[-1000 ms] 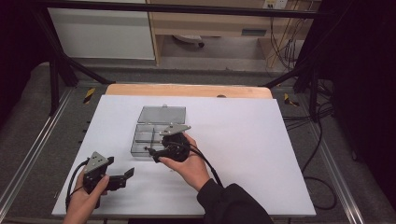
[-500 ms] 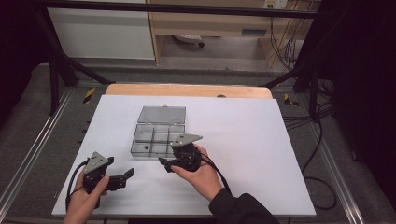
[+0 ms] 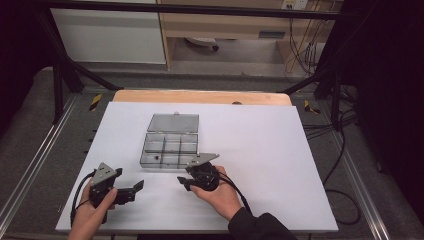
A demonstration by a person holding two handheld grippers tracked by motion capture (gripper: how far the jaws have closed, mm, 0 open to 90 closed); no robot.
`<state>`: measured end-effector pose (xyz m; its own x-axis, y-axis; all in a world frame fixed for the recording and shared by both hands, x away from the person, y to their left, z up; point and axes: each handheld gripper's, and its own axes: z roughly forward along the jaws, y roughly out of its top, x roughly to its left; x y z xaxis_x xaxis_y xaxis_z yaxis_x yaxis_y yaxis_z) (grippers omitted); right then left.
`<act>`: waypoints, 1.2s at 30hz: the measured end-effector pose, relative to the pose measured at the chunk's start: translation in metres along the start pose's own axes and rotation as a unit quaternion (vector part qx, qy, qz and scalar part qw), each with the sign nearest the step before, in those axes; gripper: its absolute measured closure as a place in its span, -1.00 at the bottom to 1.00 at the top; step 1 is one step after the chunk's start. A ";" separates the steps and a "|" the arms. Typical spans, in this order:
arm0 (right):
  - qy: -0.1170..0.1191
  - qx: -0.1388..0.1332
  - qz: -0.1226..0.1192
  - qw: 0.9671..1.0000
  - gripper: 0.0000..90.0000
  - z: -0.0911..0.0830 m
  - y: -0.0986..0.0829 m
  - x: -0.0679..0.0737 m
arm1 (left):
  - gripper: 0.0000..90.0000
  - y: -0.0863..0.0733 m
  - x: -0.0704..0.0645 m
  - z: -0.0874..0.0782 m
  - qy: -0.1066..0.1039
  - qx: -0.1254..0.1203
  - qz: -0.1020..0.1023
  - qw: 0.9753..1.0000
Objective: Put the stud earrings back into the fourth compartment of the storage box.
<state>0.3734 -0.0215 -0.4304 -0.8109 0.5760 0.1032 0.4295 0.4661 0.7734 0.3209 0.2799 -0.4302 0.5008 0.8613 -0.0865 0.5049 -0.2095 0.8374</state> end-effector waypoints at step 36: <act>0.009 0.031 -0.020 0.999 0.70 0.018 -0.008 -0.004 | -0.82 -0.001 -0.001 0.001 -0.002 0.006 0.005 1.000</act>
<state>0.3800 -0.0153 -0.4487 -0.8345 0.5444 0.0849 0.4206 0.5299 0.7364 0.3210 0.2790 -0.4312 0.5088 0.8570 -0.0814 0.5091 -0.2233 0.8313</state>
